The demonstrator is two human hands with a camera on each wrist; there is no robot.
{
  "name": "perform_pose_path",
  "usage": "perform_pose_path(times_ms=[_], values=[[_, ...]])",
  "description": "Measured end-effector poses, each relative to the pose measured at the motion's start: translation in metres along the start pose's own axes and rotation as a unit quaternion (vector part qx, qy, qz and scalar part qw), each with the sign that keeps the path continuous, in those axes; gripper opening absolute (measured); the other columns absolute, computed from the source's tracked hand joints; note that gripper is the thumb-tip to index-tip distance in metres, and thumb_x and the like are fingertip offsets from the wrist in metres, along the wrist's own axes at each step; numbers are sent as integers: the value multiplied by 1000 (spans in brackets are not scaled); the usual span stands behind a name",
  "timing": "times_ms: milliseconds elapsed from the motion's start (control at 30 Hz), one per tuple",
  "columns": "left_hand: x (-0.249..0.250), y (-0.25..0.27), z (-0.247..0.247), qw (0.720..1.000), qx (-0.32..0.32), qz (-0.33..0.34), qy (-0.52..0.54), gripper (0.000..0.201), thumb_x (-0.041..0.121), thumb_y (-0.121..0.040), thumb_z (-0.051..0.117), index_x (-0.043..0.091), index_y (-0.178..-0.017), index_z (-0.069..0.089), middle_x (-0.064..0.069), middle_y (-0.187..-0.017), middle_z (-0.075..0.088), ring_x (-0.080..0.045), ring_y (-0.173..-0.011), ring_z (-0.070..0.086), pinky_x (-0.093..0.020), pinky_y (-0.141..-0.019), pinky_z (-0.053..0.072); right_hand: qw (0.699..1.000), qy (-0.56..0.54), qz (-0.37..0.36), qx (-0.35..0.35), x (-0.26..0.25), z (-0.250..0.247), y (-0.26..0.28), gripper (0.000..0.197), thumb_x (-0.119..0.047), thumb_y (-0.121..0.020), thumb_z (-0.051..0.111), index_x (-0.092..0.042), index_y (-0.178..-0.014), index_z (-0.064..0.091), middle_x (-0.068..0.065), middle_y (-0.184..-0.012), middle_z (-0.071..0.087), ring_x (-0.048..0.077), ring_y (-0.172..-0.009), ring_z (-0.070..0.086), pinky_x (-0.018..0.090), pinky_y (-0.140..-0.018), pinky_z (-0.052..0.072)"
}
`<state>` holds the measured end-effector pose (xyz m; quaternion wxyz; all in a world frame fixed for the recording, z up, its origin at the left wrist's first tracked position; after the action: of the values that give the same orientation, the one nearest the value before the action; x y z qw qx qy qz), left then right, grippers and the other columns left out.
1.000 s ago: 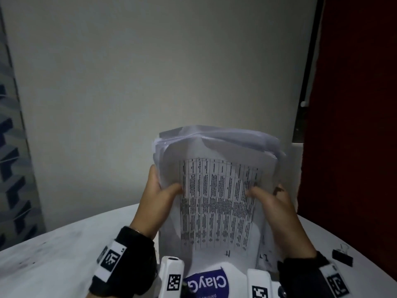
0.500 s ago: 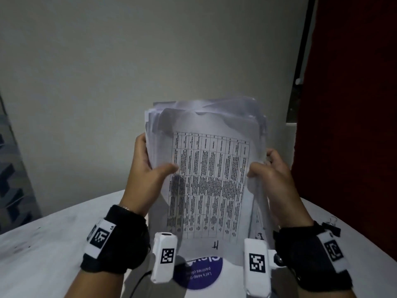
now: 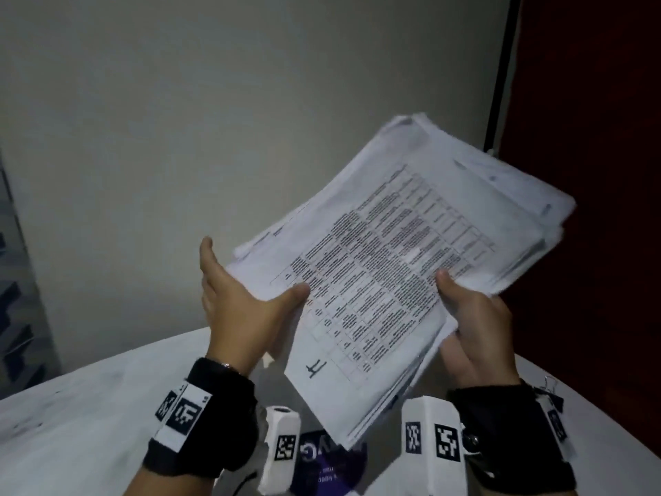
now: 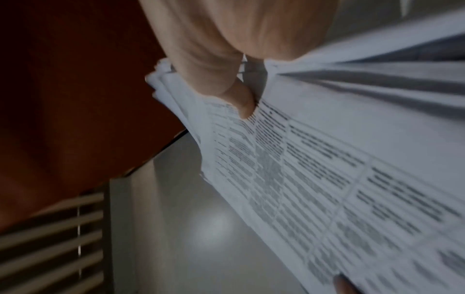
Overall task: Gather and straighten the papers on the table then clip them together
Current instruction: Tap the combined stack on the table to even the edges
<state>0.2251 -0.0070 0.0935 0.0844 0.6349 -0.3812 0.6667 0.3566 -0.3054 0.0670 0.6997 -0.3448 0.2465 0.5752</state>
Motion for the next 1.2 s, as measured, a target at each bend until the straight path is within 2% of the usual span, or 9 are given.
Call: perform_pose_path(times_ms=[100,233,333,500,600,667,767,867,1200], values=[[-29,15,33,955,-79,-179,222,125,14,-69,91,28,-161,8,2,-134,60,-19,-111,68,-40,-96,50,999,-31,-1,32,9,-8,-4,57,-18,-74,86,-11,-128,68,9,-122,74,30,-114,70,57,-100,53],[-33,25,67,907,-192,-209,312,33,-13,-84,67,-4,-116,69,-12,-110,78,-14,-83,78,-17,-61,58,998,-34,6,45,19,-7,-5,56,-25,-71,90,-11,-122,72,1,-126,72,24,-121,65,49,-108,47],[-31,8,52,919,-168,-159,320,33,-19,-83,63,-1,-110,71,-8,-100,80,-18,-88,78,-19,-62,59,995,-33,87,-28,33,4,-7,73,-35,-58,96,-12,-124,73,8,-132,69,34,-126,62,56,-110,43],[-38,-31,-4,958,-99,-73,258,43,-18,-70,71,-1,-110,73,-13,-107,78,-29,-104,73,-38,-89,58,967,-108,168,-158,-7,12,5,41,-26,-105,46,-2,-125,71,27,-133,64,45,-119,64,58,-96,53],[-36,-37,-22,962,-124,-45,240,52,-12,-64,72,-1,-115,71,-13,-110,78,-24,-100,75,-31,-83,61,948,-96,164,-257,-26,6,11,63,-47,-111,6,-7,-159,10,27,-163,6,43,-153,7,55,-124,3],[-37,-40,-28,964,-146,-34,218,52,-12,-63,72,-1,-115,71,-15,-110,78,-28,-101,75,-37,-87,59,938,-36,164,-302,-30,0,18,65,-46,-110,7,-7,-161,15,24,-165,19,40,-155,16,50,-122,-17],[-40,-42,-29,970,-164,-19,176,45,-12,-57,77,3,-100,77,-15,-101,79,-28,-94,76,-32,-78,61,937,68,172,-295,-17,-1,16,40,-17,-99,44,-1,-128,68,27,-136,62,37,-123,64,54,-123,22],[-32,-39,-21,978,-166,27,125,37,-11,-54,83,10,-85,81,-5,-89,81,-19,-81,74,-30,-68,62,955,183,65,-223,-16,-2,0,38,2,-85,65,-5,-122,70,16,-117,75,35,-111,71,50,-99,55],[-79,-40,4,997,-40,7,68,25,-11,-75,74,13,-78,70,-5,-84,72,-23,-79,64,-40,-71,56,959,257,-21,-117,39,-2,-10,19,2,-81,79,-17,-82,81,3,-90,81,25,-91,77,46,-90,60]])
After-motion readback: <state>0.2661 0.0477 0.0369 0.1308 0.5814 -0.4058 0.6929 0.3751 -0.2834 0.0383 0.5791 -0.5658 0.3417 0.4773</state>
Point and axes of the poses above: each hand's wrist, its own y-axis away from the middle knuckle, its own z-axis out of the palm, x = y × z, the point moved 10 cm from there along -y, towards the middle knuckle
